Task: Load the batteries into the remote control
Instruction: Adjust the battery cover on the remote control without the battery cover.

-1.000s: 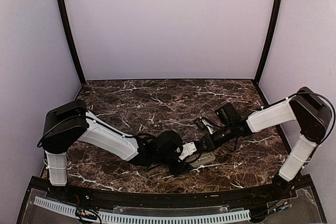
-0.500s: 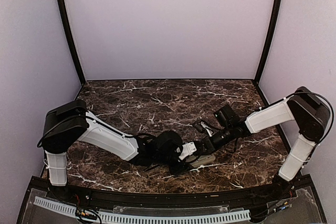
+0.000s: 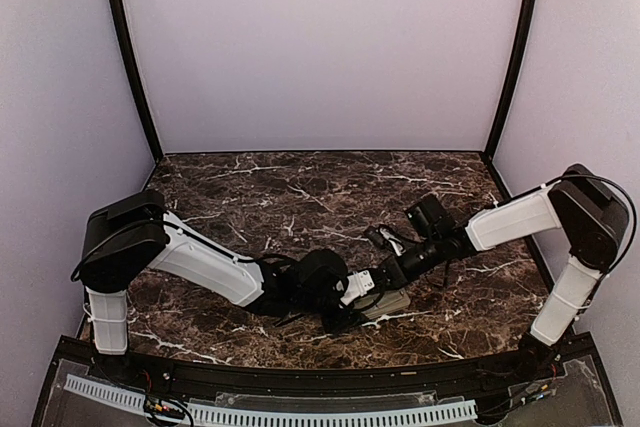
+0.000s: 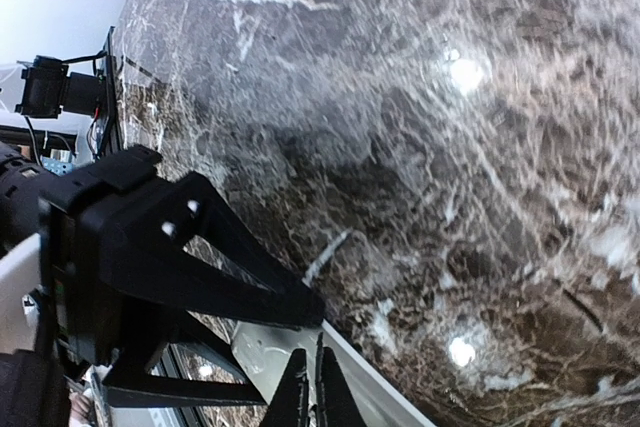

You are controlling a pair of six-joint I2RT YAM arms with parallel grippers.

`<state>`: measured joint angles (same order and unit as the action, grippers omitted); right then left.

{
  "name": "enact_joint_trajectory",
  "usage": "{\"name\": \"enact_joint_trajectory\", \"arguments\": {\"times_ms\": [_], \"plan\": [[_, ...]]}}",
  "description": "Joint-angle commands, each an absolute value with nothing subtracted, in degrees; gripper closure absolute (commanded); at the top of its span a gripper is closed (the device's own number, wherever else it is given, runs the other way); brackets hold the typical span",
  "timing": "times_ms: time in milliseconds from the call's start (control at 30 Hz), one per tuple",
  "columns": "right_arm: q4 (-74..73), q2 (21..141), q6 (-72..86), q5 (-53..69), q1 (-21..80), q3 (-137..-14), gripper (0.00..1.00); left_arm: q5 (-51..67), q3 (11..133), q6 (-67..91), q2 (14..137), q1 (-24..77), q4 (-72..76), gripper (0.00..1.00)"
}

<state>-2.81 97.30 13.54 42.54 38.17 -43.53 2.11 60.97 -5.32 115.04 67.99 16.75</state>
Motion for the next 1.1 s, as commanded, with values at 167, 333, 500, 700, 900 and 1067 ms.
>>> {"name": "enact_joint_trajectory", "arguments": {"times_ms": [167,333,500,700,900,1067], "plan": [[-6.5,88.5,17.4,33.4,38.6,-45.0,0.87,2.9,60.0,-5.8,115.1,67.4,12.7,0.46],[-15.2,78.7,20.9,20.0,38.6,-41.3,0.77,4.2,60.2,-5.7,115.4,67.1,12.3,0.46],[-18.6,73.3,23.6,15.1,38.7,-37.1,0.7,5.2,60.9,-5.8,115.8,67.0,11.6,0.46],[-15.7,73.7,25.6,15.6,38.7,-35.0,0.67,5.0,62.1,-5.9,116.0,67.0,10.5,0.4],[-13.2,74.3,26.4,16.3,38.8,-34.5,0.67,6.4,65.5,-6.7,115.8,67.0,9.8,0.28],[-12.4,74.6,26.7,16.5,38.7,-33.6,0.67,9.3,69.0,-7.2,116.1,66.5,9.5,0.23]]}}
